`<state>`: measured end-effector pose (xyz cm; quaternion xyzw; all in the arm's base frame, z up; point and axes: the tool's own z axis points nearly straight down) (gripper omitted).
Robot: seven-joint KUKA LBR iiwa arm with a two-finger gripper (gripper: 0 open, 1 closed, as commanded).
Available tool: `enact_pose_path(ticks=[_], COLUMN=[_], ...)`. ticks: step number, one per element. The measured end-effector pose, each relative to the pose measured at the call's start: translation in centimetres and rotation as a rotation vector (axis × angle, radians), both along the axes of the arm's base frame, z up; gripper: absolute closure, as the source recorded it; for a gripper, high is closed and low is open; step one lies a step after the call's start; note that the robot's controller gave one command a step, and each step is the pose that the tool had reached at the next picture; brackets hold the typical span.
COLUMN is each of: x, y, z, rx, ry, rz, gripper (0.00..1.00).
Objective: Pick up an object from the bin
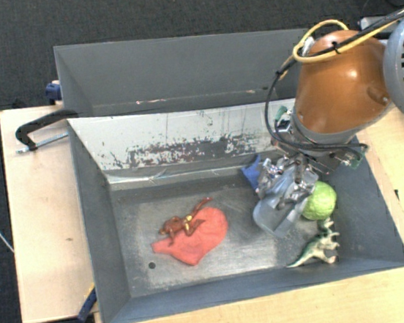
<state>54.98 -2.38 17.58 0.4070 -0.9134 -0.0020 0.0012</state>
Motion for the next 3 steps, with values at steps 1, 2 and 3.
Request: enact_pose_path(ticks=[1,2,3], x=[0.0,0.13,-0.03], y=[0.01,0.04,0.15], z=[0.0,0.22,-0.49], rx=[0.0,0.001,0.0], ry=[0.0,-0.002,-0.001], rz=[0.0,-0.005,-0.005], gripper=[1.0,1.0,1.0])
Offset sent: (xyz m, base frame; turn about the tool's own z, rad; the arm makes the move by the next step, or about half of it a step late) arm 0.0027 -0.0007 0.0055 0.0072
